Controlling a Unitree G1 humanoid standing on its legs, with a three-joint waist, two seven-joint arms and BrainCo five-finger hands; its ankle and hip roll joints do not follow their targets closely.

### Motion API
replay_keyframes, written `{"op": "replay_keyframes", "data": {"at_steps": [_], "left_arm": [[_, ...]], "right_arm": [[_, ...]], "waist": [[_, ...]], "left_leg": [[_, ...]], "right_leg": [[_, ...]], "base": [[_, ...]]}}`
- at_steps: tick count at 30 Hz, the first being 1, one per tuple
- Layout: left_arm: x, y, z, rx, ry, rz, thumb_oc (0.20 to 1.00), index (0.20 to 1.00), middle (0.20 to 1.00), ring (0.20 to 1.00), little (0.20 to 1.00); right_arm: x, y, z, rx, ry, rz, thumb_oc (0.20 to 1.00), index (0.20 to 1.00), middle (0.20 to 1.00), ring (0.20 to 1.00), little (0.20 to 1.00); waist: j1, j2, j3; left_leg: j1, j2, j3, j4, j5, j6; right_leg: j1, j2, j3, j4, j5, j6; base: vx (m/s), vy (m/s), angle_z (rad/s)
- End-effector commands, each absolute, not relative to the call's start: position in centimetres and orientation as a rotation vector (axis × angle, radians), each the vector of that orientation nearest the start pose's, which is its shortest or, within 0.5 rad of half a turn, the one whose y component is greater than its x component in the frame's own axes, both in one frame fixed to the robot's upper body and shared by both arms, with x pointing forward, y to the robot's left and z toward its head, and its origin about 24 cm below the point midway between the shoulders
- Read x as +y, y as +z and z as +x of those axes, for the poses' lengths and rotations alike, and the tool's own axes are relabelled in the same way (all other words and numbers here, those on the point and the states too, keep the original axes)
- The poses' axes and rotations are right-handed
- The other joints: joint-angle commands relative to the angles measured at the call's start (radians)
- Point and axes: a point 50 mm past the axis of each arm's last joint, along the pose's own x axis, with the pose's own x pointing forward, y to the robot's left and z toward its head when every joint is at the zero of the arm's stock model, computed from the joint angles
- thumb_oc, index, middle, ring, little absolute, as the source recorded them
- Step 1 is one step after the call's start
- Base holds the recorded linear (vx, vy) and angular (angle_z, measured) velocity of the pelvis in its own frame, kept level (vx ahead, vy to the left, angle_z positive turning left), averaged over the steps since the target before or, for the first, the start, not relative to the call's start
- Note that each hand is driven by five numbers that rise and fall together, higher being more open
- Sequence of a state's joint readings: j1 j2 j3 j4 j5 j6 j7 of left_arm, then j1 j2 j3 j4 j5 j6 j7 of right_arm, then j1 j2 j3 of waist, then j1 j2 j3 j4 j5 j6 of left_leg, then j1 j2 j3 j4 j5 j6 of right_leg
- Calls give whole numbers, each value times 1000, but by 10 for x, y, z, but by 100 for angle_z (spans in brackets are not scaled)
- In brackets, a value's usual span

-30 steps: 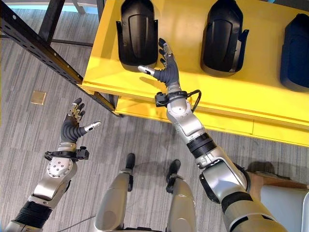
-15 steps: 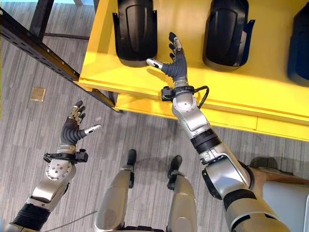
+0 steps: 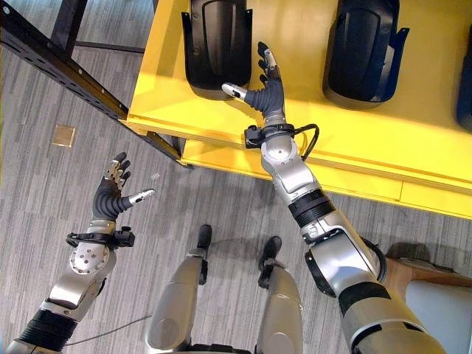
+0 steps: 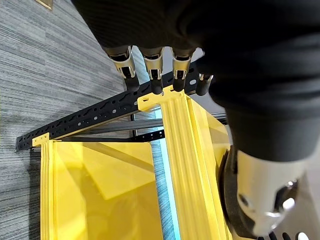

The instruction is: Move parts from the plastic box to the shelf.

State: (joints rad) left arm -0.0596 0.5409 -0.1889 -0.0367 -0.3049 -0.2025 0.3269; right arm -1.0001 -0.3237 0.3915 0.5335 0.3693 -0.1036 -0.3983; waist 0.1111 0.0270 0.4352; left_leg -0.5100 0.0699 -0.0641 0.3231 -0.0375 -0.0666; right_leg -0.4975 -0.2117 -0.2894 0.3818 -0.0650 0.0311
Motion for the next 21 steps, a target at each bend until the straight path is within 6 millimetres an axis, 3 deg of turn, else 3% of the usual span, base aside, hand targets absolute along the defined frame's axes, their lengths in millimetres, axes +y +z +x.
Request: {"op": "replay_keyframes", "data": {"at_steps": [1,21], "left_arm": [[207,122,251,-398,66,181,1000,1000,1000,1000,1000],[212,124,249,-403,75,192,1000,1000,1000,1000,1000]], "right_arm": [[-86,273,381,-618,36,-114,1000,1000,1000,1000,1000],[-74,264,382,-584,71,-109,1000,1000,1000,1000,1000]], "waist": [[8,-13,-24],[24,-18,-14]], "left_leg": [[7,2,36,88,-91,35],[-10,-7,12,93,-83,34]], "right_leg": [[64,-32,77,-33,-6,92],[67,-38,61,-30,-4,89]], "base": [[0,0,0],[-13,1,3]]}}
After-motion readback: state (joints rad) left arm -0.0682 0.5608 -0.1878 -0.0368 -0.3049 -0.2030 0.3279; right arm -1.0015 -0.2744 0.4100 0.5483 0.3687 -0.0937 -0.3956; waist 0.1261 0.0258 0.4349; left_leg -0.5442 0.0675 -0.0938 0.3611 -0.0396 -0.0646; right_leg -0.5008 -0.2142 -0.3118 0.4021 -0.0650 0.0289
